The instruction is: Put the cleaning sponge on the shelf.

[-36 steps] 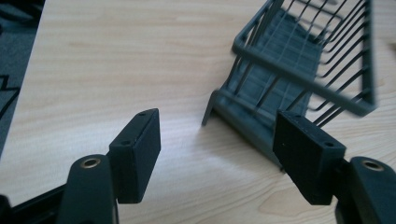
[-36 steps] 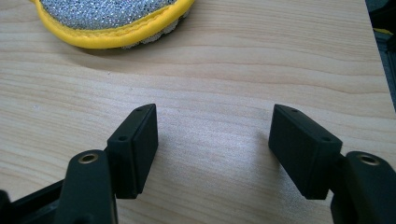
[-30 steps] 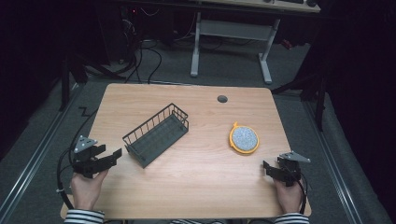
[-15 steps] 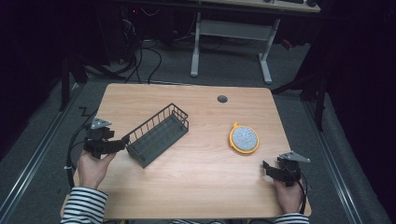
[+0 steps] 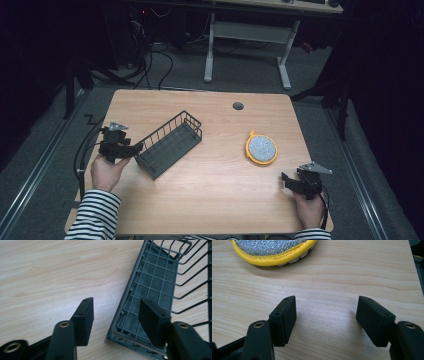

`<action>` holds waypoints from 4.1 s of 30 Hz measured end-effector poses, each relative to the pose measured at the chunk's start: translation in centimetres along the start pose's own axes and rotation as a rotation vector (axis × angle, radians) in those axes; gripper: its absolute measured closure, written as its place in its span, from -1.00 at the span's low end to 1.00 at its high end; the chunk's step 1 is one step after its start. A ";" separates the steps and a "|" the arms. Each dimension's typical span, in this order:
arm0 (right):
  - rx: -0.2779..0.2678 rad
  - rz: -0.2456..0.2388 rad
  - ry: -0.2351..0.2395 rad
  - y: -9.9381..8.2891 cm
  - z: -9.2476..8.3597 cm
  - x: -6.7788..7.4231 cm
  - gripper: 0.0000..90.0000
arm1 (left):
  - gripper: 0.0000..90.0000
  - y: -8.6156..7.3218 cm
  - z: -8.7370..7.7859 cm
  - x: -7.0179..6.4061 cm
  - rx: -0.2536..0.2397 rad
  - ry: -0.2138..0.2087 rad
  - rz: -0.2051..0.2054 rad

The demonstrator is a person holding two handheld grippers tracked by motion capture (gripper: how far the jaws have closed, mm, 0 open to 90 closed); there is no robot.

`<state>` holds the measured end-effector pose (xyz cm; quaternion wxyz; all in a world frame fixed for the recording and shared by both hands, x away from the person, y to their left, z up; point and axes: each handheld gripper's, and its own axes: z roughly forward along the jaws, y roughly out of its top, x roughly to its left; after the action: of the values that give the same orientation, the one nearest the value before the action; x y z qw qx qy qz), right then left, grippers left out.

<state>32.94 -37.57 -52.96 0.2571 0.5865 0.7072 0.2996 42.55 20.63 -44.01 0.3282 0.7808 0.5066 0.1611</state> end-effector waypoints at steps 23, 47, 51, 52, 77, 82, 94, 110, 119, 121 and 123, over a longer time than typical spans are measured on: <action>-0.003 0.007 0.005 0.0 0.0 -0.1 -0.27 | 0.64 -0.4 1.7 -0.2 0.011 -0.069 0.009; -0.004 0.009 0.005 0.0 0.0 -0.2 -0.27 | 0.89 -0.5 2.1 -3.2 0.009 -0.164 0.060; -0.005 0.007 0.005 0.0 0.0 -0.2 -0.27 | 0.89 -0.5 2.2 -3.6 0.008 -0.171 0.060; -0.003 0.008 0.005 0.0 0.0 -0.1 -0.28 | 0.89 -0.4 2.3 -3.7 0.007 -0.175 0.054; -0.001 -0.006 0.010 0.0 0.0 0.0 -0.31 | 0.89 0.2 3.4 -7.8 0.006 -0.228 0.096; 0.000 -0.007 0.010 0.0 0.0 0.0 -0.31 | 0.89 0.2 3.5 -9.2 0.014 -0.242 0.118; 0.001 -0.010 0.006 0.0 0.0 0.0 -0.31 | 0.89 0.2 3.6 -11.9 0.020 -0.266 0.160; 0.000 -0.008 0.007 0.0 0.0 0.0 -0.31 | 0.02 0.6 1.8 -11.1 -0.061 -0.247 0.100; 0.003 -0.006 0.005 0.0 0.0 0.1 -0.31 | -0.13 0.0 -0.8 -8.7 -0.144 -0.208 0.038; 0.003 -0.008 0.005 0.0 0.0 0.1 -0.31 | -0.13 -0.2 -1.1 -8.2 -0.146 -0.200 0.032; 0.003 -0.006 0.004 0.0 0.0 0.1 -0.31 | -0.14 -0.8 -1.4 -7.5 -0.147 -0.169 0.030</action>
<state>32.96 -37.46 -52.97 0.2555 0.5842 0.7100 0.2989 37.95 14.66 -42.86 0.4235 0.7731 0.4520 0.1363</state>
